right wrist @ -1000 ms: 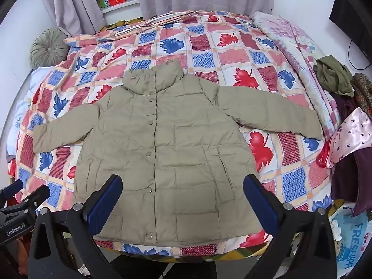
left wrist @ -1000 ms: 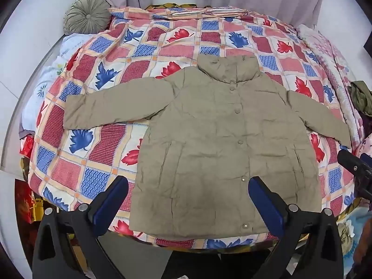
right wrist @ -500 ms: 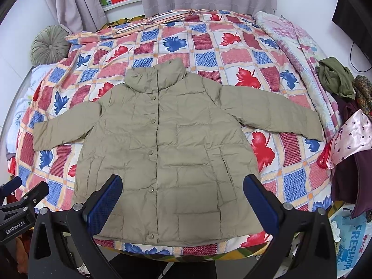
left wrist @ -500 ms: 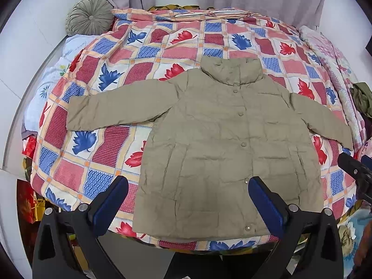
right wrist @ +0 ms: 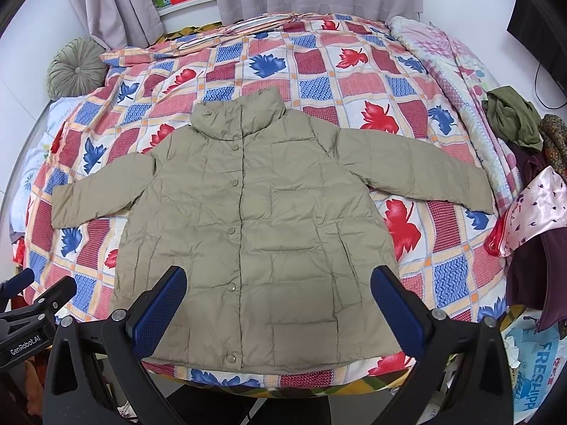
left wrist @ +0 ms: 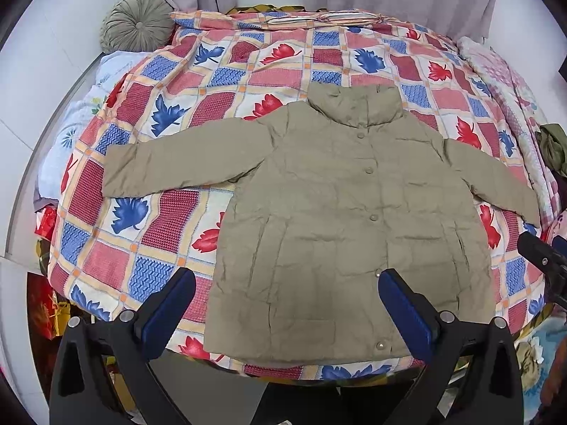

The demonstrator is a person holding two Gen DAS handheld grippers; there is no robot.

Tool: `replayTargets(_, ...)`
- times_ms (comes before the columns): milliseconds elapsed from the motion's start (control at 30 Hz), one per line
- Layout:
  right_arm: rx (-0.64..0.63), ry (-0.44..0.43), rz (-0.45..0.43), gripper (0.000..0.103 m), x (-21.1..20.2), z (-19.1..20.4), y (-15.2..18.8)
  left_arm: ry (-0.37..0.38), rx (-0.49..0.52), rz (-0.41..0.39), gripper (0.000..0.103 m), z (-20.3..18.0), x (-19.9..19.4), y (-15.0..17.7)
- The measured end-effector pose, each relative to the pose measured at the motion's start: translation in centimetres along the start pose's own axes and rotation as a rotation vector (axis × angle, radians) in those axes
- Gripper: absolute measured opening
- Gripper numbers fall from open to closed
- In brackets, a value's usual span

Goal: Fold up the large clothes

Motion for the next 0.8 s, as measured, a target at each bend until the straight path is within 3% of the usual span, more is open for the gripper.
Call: replayTargets(800,0.000,-0.003,0.003,0.103,-0.06,0.33,-0.09,-0.002,0.002,0.001,0.103,0.03,0.03,0.00)
Point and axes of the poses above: each gripper's, at about its wrist camera, not at the fingertips, and x roughly the way its jaws point, z to its left, y to its underside, the point moved 1 cm from there along x, roughly the way its jaws point
